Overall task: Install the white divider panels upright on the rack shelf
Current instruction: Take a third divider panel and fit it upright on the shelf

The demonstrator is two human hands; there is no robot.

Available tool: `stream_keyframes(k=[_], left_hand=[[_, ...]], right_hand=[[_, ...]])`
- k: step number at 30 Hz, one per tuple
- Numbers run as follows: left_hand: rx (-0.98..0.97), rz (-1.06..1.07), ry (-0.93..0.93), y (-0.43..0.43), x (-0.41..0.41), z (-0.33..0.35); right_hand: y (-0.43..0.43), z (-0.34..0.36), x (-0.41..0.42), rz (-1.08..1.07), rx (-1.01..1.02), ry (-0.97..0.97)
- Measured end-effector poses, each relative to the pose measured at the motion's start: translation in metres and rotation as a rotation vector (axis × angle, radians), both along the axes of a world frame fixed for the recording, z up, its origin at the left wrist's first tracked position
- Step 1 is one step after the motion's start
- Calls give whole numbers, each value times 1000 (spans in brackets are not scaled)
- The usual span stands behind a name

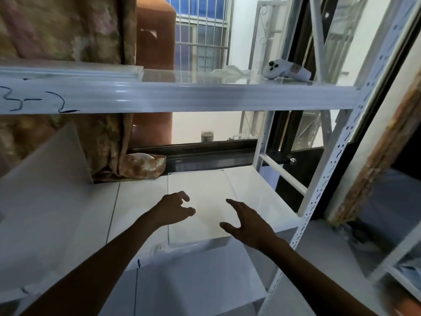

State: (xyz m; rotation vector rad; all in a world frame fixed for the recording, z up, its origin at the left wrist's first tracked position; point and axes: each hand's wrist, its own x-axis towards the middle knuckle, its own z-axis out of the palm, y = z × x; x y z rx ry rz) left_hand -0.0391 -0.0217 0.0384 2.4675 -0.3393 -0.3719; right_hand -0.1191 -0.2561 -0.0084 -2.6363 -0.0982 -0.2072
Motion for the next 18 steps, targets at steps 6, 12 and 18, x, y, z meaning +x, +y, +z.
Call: stream_keyframes(k=[6,12,18], left_hand=[[29,41,39,3,23,-25],[90,90,67,0,37,-41],[85,159,96,-11,45,-60]], right_hand=[[1,-17,26,39,-28,56],[-12,-31,58,92,-30,80],[-21,-55,81,130,-28,126]])
